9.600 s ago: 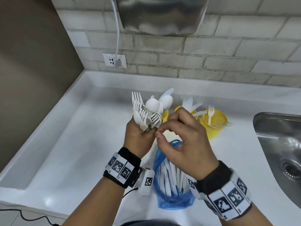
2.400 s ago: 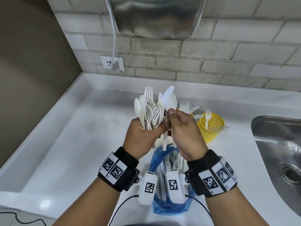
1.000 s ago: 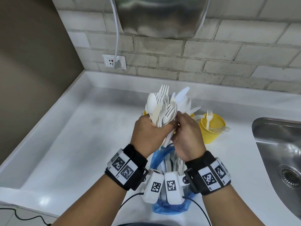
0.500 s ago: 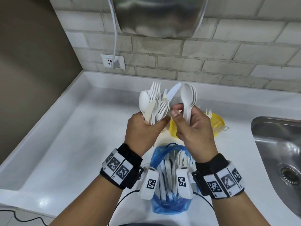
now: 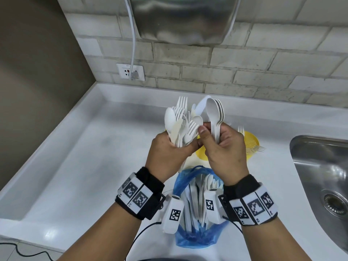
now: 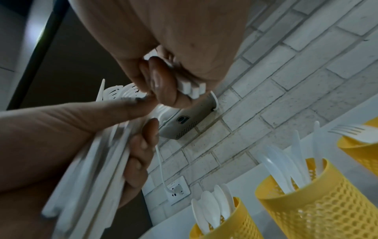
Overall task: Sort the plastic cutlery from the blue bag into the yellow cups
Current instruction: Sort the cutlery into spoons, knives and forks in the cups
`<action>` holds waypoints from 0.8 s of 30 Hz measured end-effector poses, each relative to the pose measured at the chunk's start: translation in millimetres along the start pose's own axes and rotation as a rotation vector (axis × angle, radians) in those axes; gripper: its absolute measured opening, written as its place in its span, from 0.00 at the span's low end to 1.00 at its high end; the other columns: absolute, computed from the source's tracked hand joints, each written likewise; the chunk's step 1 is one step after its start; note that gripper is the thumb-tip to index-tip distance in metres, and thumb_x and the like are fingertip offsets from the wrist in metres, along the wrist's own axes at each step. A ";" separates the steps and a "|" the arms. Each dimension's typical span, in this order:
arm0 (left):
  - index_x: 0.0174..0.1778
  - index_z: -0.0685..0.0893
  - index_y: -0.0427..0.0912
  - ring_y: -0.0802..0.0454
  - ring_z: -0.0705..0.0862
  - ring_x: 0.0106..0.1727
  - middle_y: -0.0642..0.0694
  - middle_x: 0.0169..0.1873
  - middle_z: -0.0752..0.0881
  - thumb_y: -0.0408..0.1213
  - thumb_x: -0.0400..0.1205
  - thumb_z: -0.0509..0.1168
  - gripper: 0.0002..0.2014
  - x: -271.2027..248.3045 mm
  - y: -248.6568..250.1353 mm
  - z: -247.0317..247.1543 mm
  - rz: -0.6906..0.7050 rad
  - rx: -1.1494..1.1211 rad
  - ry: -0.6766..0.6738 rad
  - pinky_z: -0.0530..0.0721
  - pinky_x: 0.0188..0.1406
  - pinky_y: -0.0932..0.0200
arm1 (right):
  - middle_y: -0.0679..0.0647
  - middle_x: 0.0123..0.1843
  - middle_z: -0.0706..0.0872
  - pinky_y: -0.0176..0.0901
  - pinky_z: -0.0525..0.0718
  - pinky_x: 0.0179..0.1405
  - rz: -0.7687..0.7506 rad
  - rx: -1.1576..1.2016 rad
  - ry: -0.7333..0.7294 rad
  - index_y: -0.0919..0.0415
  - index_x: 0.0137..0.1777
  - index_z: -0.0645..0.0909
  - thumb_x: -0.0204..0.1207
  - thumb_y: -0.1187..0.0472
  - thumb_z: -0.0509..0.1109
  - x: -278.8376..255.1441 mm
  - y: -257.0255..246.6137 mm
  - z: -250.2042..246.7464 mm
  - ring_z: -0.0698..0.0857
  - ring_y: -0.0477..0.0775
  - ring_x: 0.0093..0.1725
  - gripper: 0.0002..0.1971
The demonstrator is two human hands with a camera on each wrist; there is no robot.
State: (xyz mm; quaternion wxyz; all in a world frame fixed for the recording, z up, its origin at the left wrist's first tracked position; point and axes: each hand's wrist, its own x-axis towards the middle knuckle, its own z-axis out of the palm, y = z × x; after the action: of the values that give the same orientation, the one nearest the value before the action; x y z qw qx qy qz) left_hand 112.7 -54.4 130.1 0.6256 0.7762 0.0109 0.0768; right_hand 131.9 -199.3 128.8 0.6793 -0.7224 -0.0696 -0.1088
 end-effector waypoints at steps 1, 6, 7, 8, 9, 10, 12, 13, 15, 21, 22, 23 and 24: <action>0.43 0.89 0.56 0.61 0.90 0.37 0.58 0.33 0.92 0.47 0.75 0.80 0.07 -0.3 -0.6 0.0 -0.005 -0.015 -0.010 0.86 0.38 0.68 | 0.39 0.24 0.82 0.35 0.77 0.29 0.001 -0.010 0.039 0.56 0.40 0.85 0.84 0.64 0.74 0.5 -0.3 1.5 0.78 0.40 0.24 0.09; 0.41 0.90 0.42 0.48 0.91 0.36 0.44 0.32 0.92 0.48 0.78 0.78 0.12 -0.2 -9.0 -0.2 -0.037 -0.010 -0.056 0.90 0.43 0.56 | 0.39 0.25 0.80 0.45 0.77 0.37 0.023 0.045 0.223 0.49 0.40 0.84 0.81 0.56 0.72 9.6 3.8 3.5 0.78 0.47 0.27 0.07; 0.41 0.90 0.41 0.47 0.91 0.36 0.44 0.32 0.92 0.48 0.78 0.77 0.13 -0.4 -9.2 -0.6 -0.040 -0.015 -0.066 0.90 0.44 0.55 | 0.39 0.26 0.80 0.47 0.77 0.39 0.034 0.077 0.245 0.47 0.39 0.84 0.79 0.54 0.72 10.8 3.2 3.6 0.77 0.48 0.28 0.07; 0.41 0.90 0.40 0.47 0.91 0.36 0.43 0.32 0.92 0.47 0.78 0.77 0.12 -0.7 -8.0 -1.0 -0.037 -0.032 -0.072 0.90 0.45 0.56 | 0.41 0.27 0.79 0.49 0.76 0.40 0.052 0.120 0.257 0.46 0.39 0.84 0.78 0.52 0.71 11.6 3.0 3.5 0.76 0.50 0.28 0.06; 0.41 0.90 0.40 0.48 0.91 0.36 0.43 0.32 0.92 0.46 0.79 0.77 0.11 -0.9 -6.8 -1.6 -0.034 -0.057 -0.072 0.89 0.44 0.59 | 0.43 0.26 0.77 0.49 0.75 0.38 0.083 0.180 0.258 0.46 0.40 0.84 0.79 0.53 0.71 11.5 2.9 3.9 0.74 0.51 0.27 0.06; 0.41 0.89 0.40 0.49 0.90 0.35 0.42 0.32 0.91 0.44 0.79 0.77 0.10 -0.3 -5.7 -2.2 -0.033 -0.082 -0.067 0.89 0.43 0.61 | 0.44 0.24 0.75 0.48 0.73 0.34 0.126 0.262 0.244 0.48 0.41 0.82 0.82 0.57 0.71 10.6 3.1 4.4 0.72 0.51 0.25 0.07; 0.41 0.89 0.40 0.49 0.89 0.34 0.41 0.31 0.90 0.41 0.79 0.78 0.08 1.4 -3.7 -2.9 -0.025 -0.124 -0.062 0.89 0.43 0.57 | 0.48 0.23 0.71 0.45 0.68 0.27 0.217 0.443 0.168 0.55 0.43 0.79 0.86 0.62 0.69 6.2 2.3 7.3 0.68 0.52 0.22 0.08; 0.41 0.89 0.40 0.48 0.89 0.35 0.41 0.31 0.90 0.39 0.79 0.78 0.07 2.1 -2.8 -3.0 -0.014 -0.142 -0.068 0.89 0.45 0.53 | 0.50 0.23 0.72 0.44 0.67 0.26 0.250 0.496 0.116 0.57 0.42 0.78 0.86 0.61 0.70 3.7 2.3 9.1 0.68 0.53 0.22 0.09; 0.44 0.90 0.40 0.43 0.91 0.38 0.41 0.34 0.91 0.38 0.80 0.77 0.05 3.2 -0.6 -1.7 0.006 -0.180 -0.100 0.91 0.48 0.45 | 0.53 0.25 0.77 0.43 0.69 0.24 0.275 0.507 0.022 0.58 0.40 0.77 0.84 0.56 0.73 -0.9 3.9 13.2 0.71 0.54 0.24 0.13; 0.47 0.90 0.40 0.37 0.92 0.39 0.38 0.36 0.92 0.41 0.81 0.76 0.07 2.2 -0.1 -0.7 -0.033 -0.140 -0.089 0.91 0.42 0.42 | 0.54 0.23 0.76 0.40 0.75 0.24 0.259 0.450 0.110 0.61 0.45 0.80 0.87 0.56 0.70 4.3 -5.2 9.1 0.73 0.55 0.24 0.11; 0.47 0.90 0.40 0.40 0.91 0.37 0.39 0.35 0.92 0.41 0.81 0.77 0.07 1.9 -0.3 -0.8 -0.039 -0.132 -0.091 0.89 0.39 0.46 | 0.60 0.26 0.76 0.43 0.77 0.26 0.273 0.479 0.114 0.61 0.45 0.79 0.86 0.55 0.71 6.6 -5.5 7.4 0.74 0.57 0.26 0.11; 0.47 0.90 0.40 0.43 0.91 0.35 0.40 0.34 0.91 0.40 0.81 0.76 0.07 1.1 0.5 -0.6 -0.041 -0.129 -0.098 0.88 0.38 0.48 | 0.65 0.31 0.76 0.46 0.78 0.27 0.293 0.521 0.093 0.60 0.45 0.78 0.84 0.54 0.71 7.7 -6.8 6.4 0.75 0.60 0.29 0.11; 0.47 0.90 0.39 0.45 0.90 0.34 0.41 0.33 0.91 0.40 0.81 0.76 0.07 0.3 2.2 0.1 -0.041 -0.128 -0.111 0.88 0.37 0.50 | 0.67 0.36 0.76 0.48 0.78 0.28 0.309 0.557 0.060 0.60 0.45 0.78 0.83 0.53 0.71 8.1 -7.2 6.3 0.76 0.63 0.33 0.11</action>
State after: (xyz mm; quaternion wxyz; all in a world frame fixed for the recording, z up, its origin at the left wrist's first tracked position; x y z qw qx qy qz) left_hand 112.8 -54.9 132.3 0.6752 0.7372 -0.0129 0.0216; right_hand 138.4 -192.9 137.5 0.8612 -0.5072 0.0340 -0.0023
